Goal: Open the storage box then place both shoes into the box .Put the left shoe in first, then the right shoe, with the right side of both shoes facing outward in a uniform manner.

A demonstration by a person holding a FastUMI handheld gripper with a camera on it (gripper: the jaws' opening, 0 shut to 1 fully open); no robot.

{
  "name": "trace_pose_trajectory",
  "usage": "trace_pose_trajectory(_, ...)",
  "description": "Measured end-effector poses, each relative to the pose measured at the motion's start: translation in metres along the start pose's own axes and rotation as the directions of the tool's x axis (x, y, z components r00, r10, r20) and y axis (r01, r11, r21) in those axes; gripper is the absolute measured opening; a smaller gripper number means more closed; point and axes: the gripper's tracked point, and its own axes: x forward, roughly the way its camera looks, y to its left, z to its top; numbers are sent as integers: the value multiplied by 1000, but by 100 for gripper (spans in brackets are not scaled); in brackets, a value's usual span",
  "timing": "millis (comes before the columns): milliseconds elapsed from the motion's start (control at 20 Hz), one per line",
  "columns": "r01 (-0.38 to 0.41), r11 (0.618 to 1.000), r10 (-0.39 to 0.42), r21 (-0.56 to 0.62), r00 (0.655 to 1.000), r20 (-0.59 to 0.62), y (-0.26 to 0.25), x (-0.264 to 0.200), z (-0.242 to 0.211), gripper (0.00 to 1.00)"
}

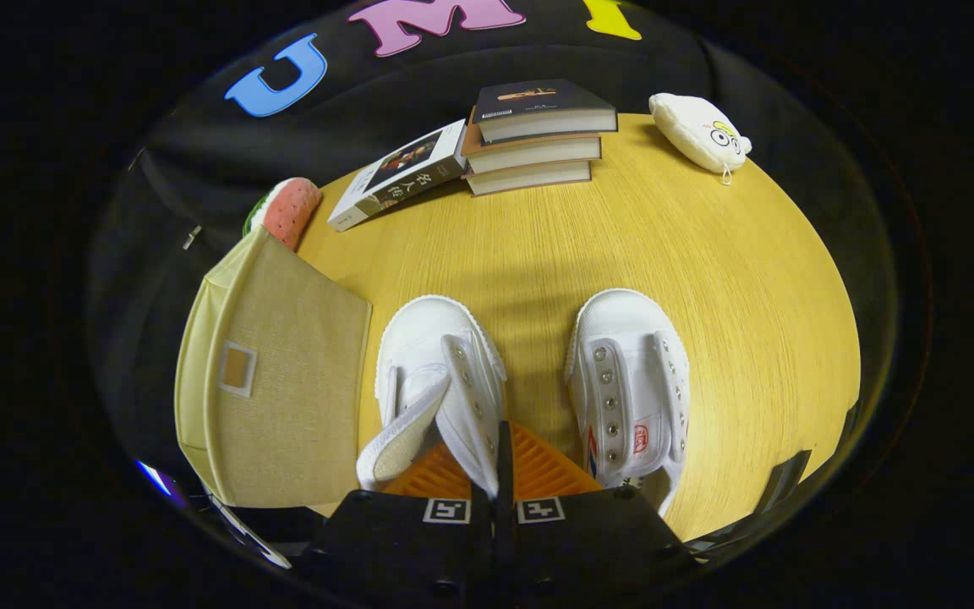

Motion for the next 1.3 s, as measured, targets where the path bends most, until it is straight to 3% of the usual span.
trace_pose_trajectory(200, -10, 1000, 9, 17, 1000, 30, 25, -37, 27, 5)
trace_pose_trajectory(500, -121, 990, 118, 71, 992, 39, 114, -83, 72, 5)
trace_pose_trajectory(650, -141, 986, 142, 89, 990, -1, 157, -83, 73, 5)
trace_pose_trajectory(1000, -90, 983, 117, 161, 979, -170, 228, -41, 40, 5)
trace_pose_trajectory(1300, 29, 974, 34, 225, 962, -269, 250, 4, 11, 5)
